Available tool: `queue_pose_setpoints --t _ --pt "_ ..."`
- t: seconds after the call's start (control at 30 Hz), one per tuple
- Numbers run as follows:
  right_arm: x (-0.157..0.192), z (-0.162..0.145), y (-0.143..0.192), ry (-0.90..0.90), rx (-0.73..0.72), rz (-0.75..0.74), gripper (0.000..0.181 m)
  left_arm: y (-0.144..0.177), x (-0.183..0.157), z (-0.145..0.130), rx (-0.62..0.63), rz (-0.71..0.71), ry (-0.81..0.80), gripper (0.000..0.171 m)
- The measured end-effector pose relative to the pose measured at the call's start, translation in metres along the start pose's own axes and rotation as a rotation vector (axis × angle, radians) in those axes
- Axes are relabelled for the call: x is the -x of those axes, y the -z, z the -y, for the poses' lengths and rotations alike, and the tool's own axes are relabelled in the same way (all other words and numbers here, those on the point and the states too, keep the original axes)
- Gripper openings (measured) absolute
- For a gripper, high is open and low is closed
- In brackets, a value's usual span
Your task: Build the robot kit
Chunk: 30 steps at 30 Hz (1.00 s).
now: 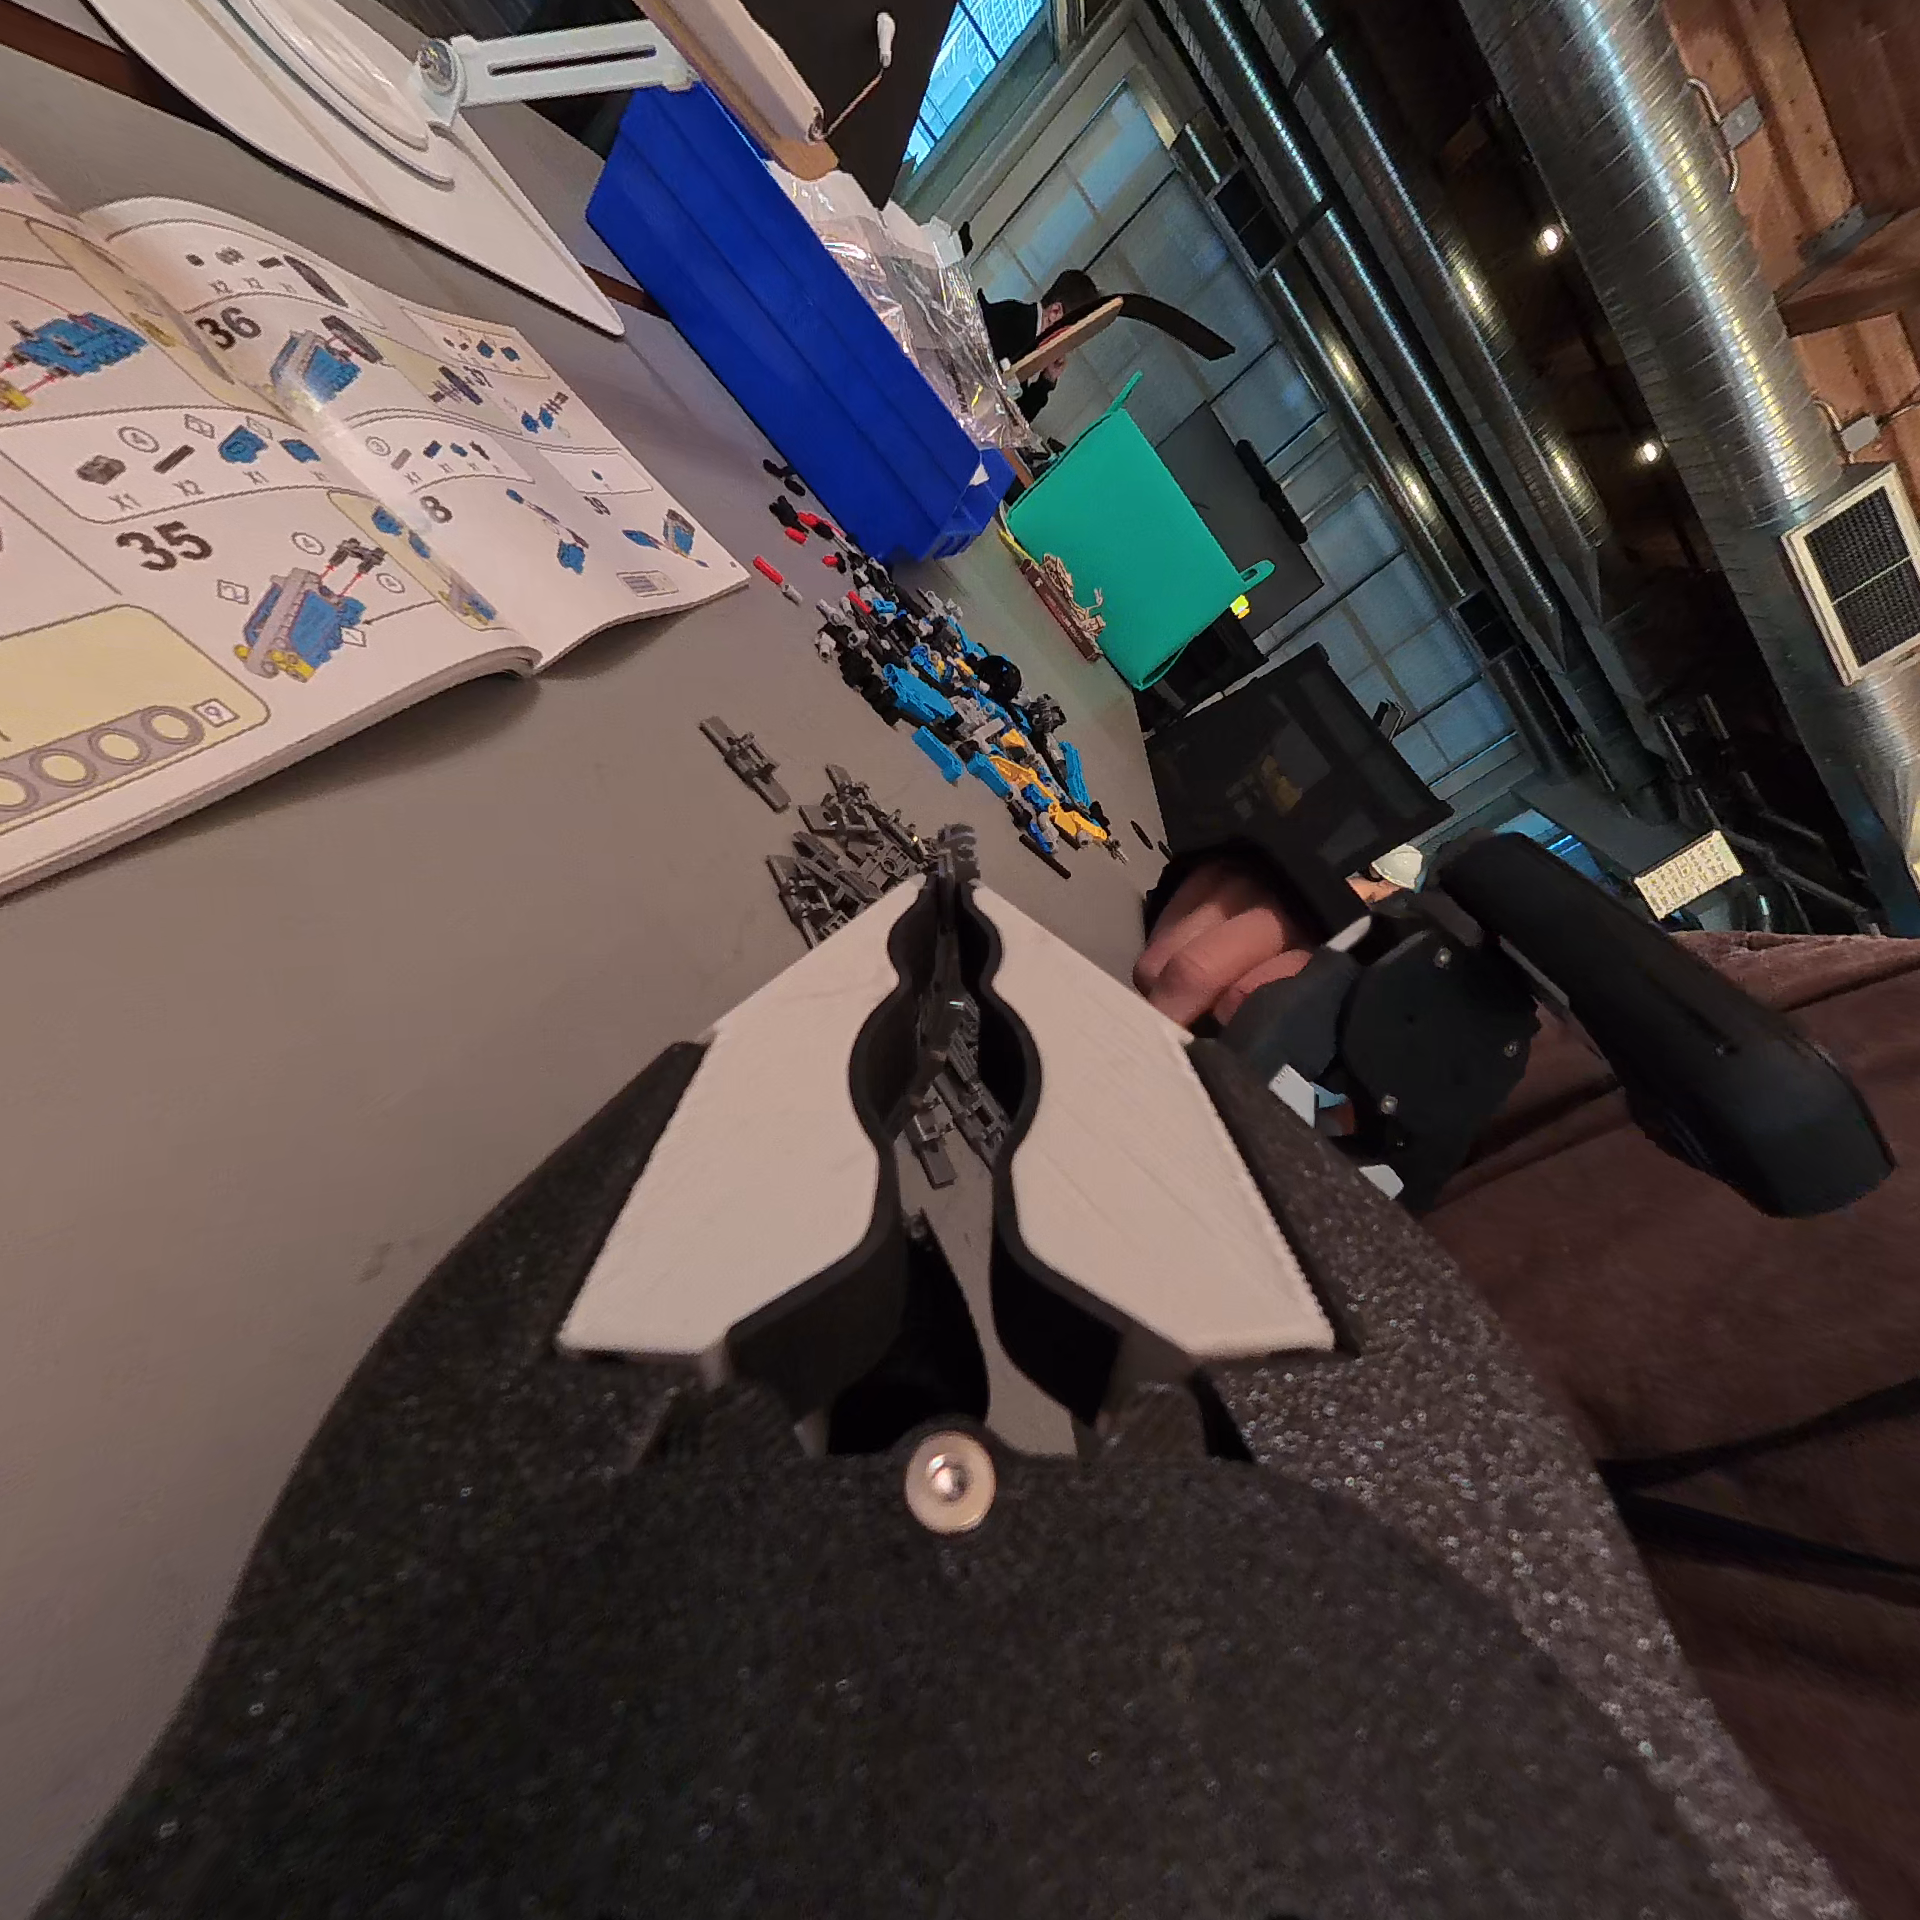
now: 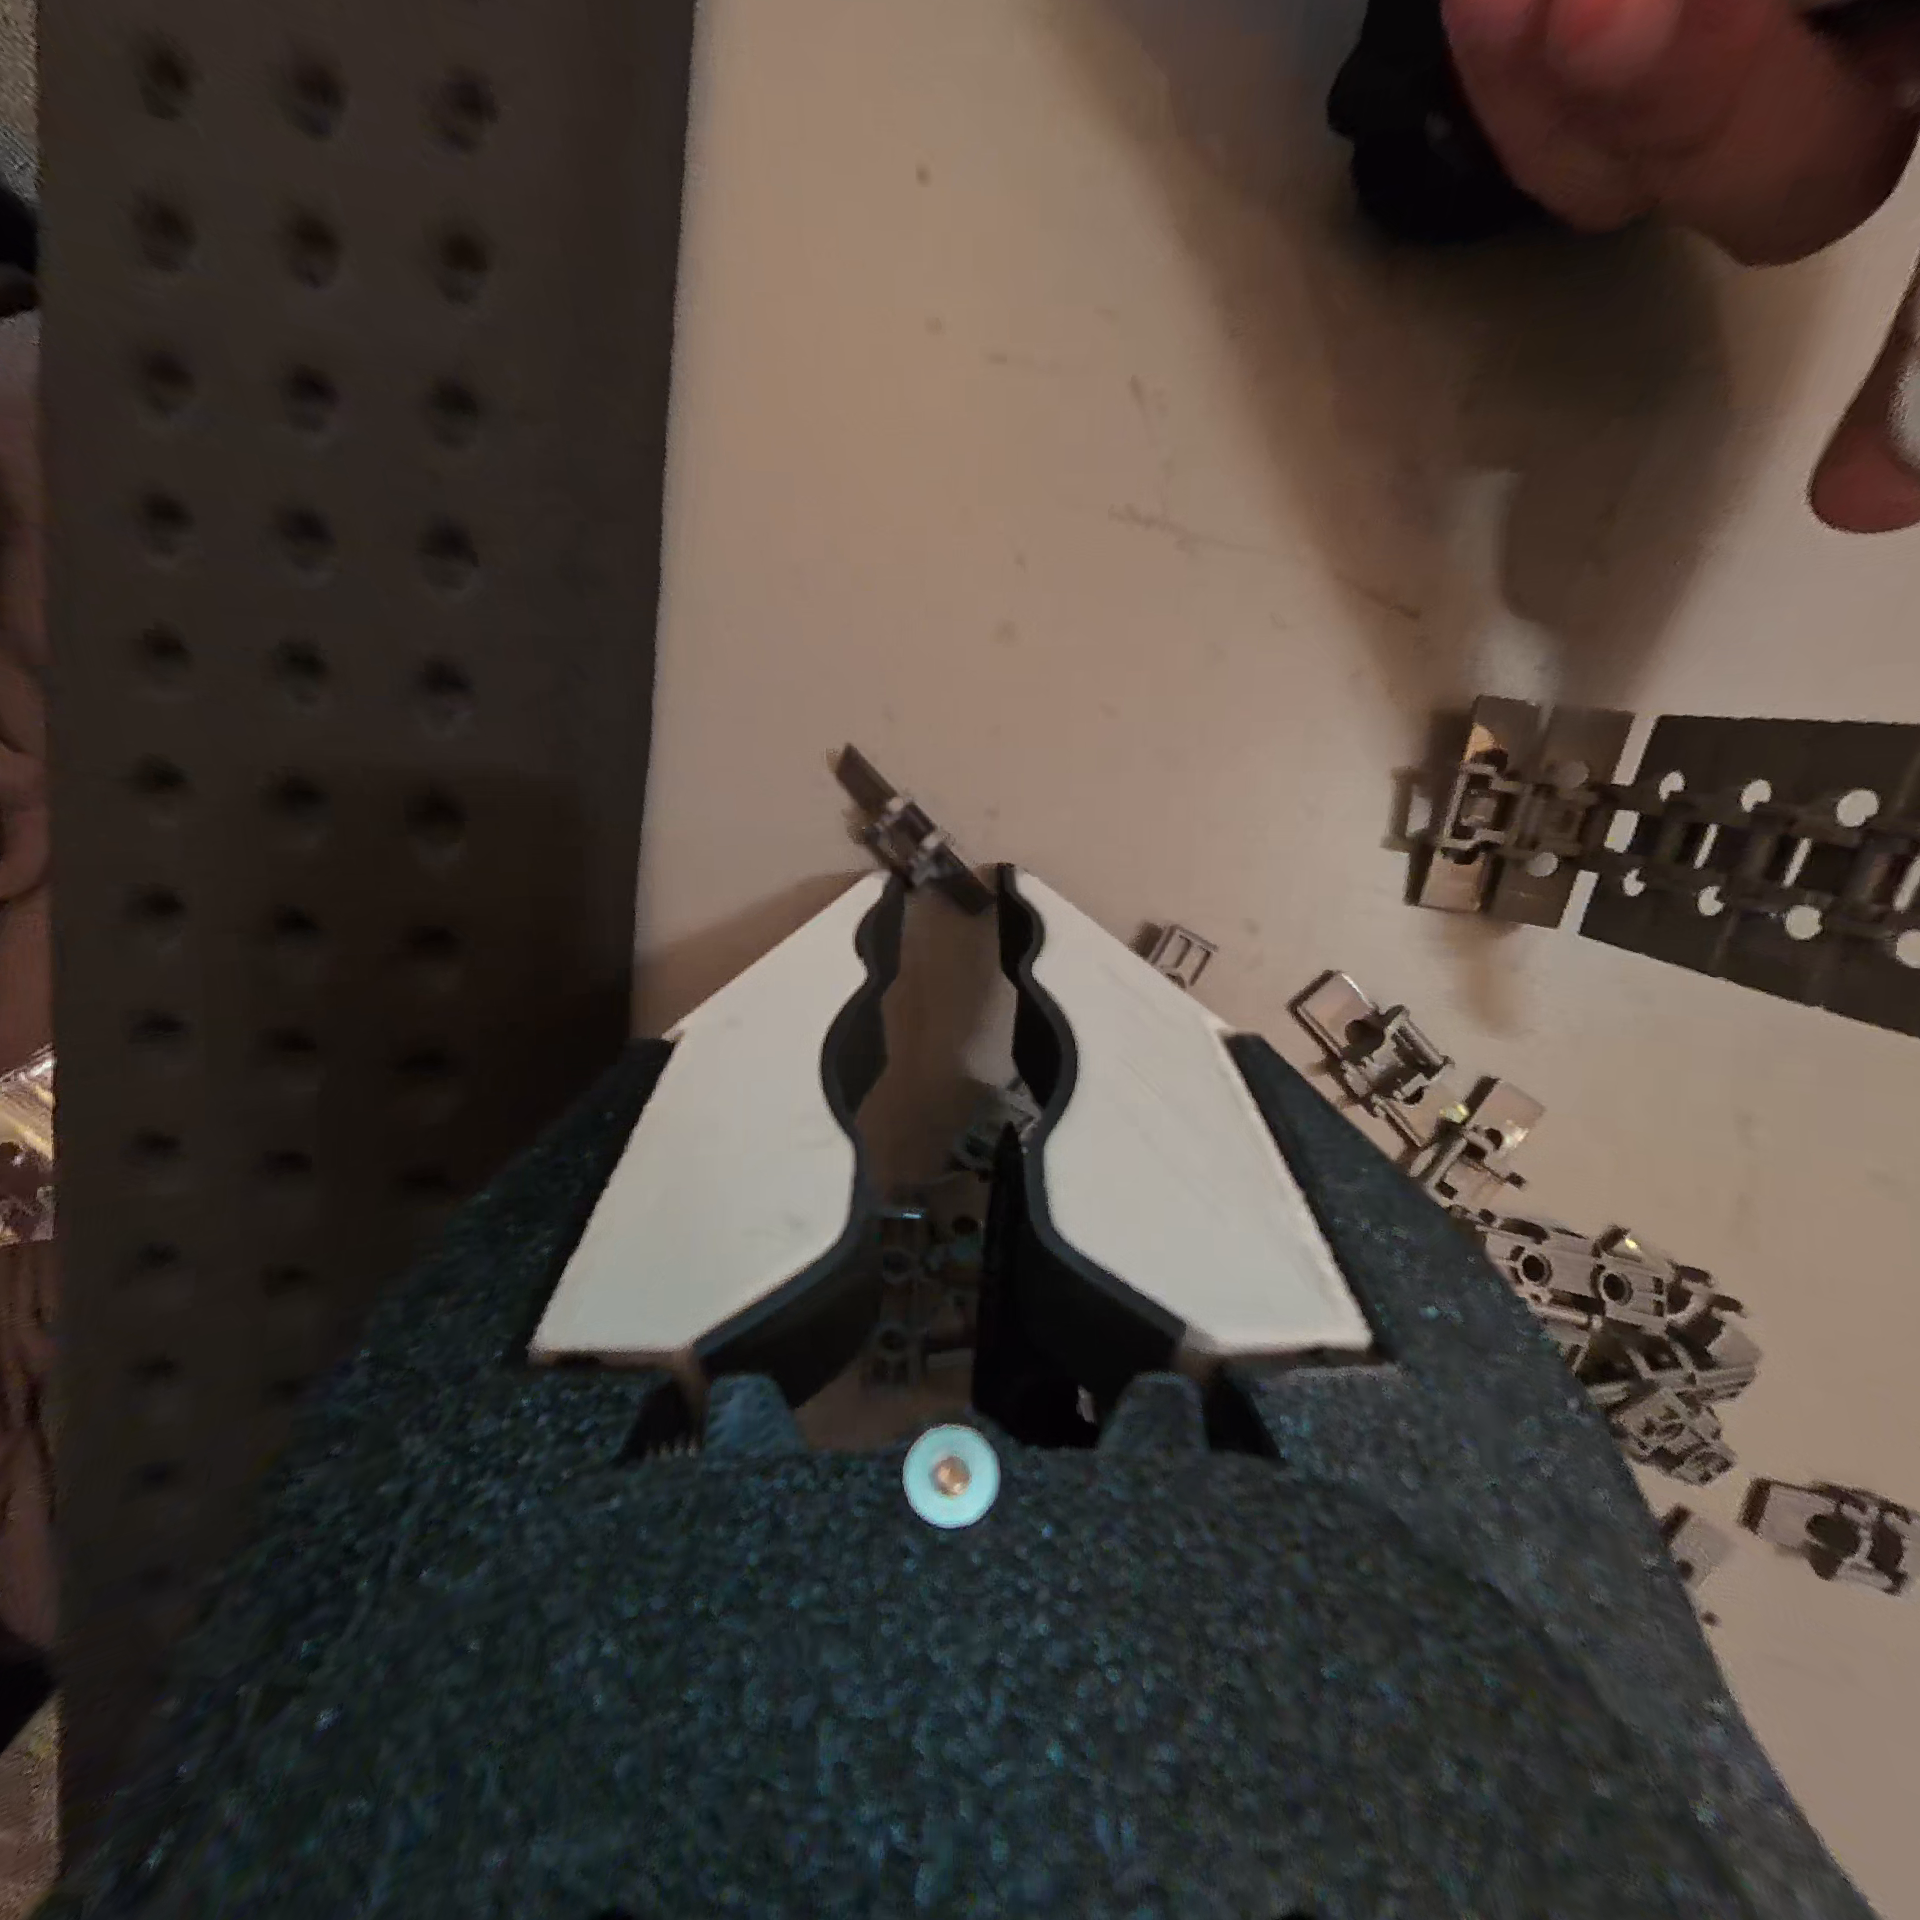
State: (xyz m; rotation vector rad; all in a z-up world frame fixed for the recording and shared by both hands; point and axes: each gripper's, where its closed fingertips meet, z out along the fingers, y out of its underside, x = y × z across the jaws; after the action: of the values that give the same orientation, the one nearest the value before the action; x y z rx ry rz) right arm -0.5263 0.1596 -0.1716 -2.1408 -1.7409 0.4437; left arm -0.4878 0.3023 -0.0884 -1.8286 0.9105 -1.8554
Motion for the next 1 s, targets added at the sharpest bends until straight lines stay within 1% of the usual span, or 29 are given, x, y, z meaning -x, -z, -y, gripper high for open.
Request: queue_pose_setpoints --t 0.17,0.33,0.4,0.47,0.57,0.63,0.8,1.0 --pt "0.004 0.003 0.002 0.094 0.014 -0.023 0.017 0.000 0.000 -0.001 0.004 0.000 -0.003 0.002" --pt "0.009 0.006 0.007 0.139 0.027 -0.011 0.022 0.000 0.000 0.000 0.001 0.000 0.001 0.001" --pt "0.012 0.006 0.008 0.140 0.039 0.021 0.023 0.000 0.000 0.000 0.000 -0.001 0.002 0.001" --pt "0.015 0.012 0.009 0.134 0.021 0.092 0.023 0.000 0.000 0.000 -0.002 -0.001 0.003 0.001" --pt "0.006 0.020 0.008 0.117 0.021 0.164 0.023 0.000 0.000 0.000 -0.002 -0.001 0.003 0.001" --pt "0.005 0.023 0.007 0.146 0.030 0.206 0.024 0.000 0.000 0.000 -0.001 -0.002 0.003 0.001" --pt "0.006 0.014 -0.004 0.241 0.103 0.200 0.028 0.000 0.000 0.000 0.002 -0.003 0.000 0.001" --pt "0.004 0.015 -0.009 0.293 0.097 0.148 0.023 0.000 0.000 0.000 0.002 0.000 -0.002 0.001"
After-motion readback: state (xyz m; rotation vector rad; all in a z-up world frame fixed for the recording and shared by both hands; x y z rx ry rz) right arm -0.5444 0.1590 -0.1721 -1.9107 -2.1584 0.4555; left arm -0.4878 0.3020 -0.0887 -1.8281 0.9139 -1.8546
